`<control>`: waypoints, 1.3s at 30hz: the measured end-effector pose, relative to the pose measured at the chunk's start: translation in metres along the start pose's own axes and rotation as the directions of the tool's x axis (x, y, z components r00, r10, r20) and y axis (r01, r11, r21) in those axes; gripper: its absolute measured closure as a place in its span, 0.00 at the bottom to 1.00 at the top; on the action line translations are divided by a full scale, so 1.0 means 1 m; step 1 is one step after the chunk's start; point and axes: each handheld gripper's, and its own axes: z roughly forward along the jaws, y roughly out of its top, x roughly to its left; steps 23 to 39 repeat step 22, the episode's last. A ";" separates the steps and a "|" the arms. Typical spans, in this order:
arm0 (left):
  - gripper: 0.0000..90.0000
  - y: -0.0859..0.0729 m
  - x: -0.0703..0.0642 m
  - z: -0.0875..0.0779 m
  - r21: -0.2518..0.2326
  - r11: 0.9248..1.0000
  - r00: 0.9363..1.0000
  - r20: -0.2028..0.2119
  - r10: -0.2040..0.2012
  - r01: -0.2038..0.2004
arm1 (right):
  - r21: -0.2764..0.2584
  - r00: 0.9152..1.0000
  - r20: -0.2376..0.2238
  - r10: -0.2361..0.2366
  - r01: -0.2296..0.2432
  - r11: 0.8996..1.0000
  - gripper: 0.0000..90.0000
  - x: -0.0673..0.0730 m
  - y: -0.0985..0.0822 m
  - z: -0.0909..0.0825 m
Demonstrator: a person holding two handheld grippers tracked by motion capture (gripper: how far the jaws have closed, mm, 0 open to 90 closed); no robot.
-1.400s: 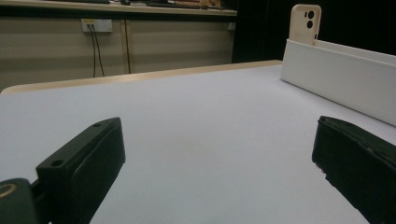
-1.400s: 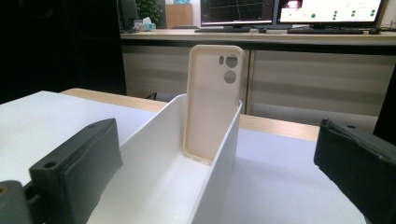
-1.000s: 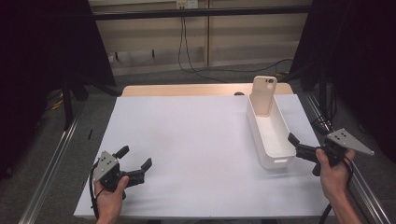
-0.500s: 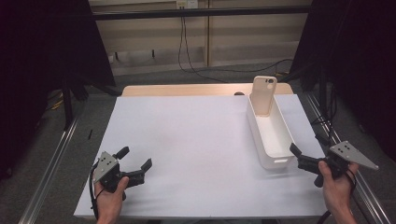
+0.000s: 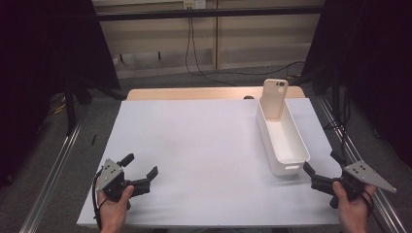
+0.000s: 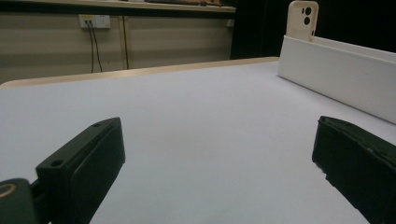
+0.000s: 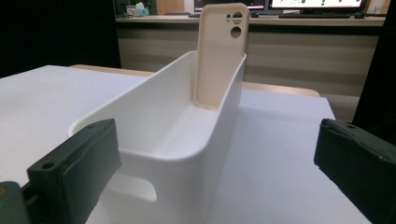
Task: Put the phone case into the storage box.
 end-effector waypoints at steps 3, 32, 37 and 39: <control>0.03 -0.001 -0.001 0.000 0.007 1.000 1.000 -0.005 0.000 0.000 | 0.015 1.000 0.004 0.005 -0.005 1.000 0.00 0.000 -0.006 -0.002; 0.03 -0.001 0.004 0.001 0.012 1.000 1.000 -0.022 -0.002 0.002 | 0.012 1.000 -0.016 0.021 -0.020 1.000 0.01 0.001 -0.019 -0.012; 0.03 -0.001 0.004 0.001 0.012 1.000 1.000 -0.022 -0.002 0.002 | 0.012 1.000 -0.016 0.021 -0.020 1.000 0.01 0.001 -0.019 -0.012; 0.03 -0.001 0.004 0.001 0.012 1.000 1.000 -0.022 -0.002 0.002 | 0.012 1.000 -0.016 0.021 -0.020 1.000 0.01 0.001 -0.019 -0.012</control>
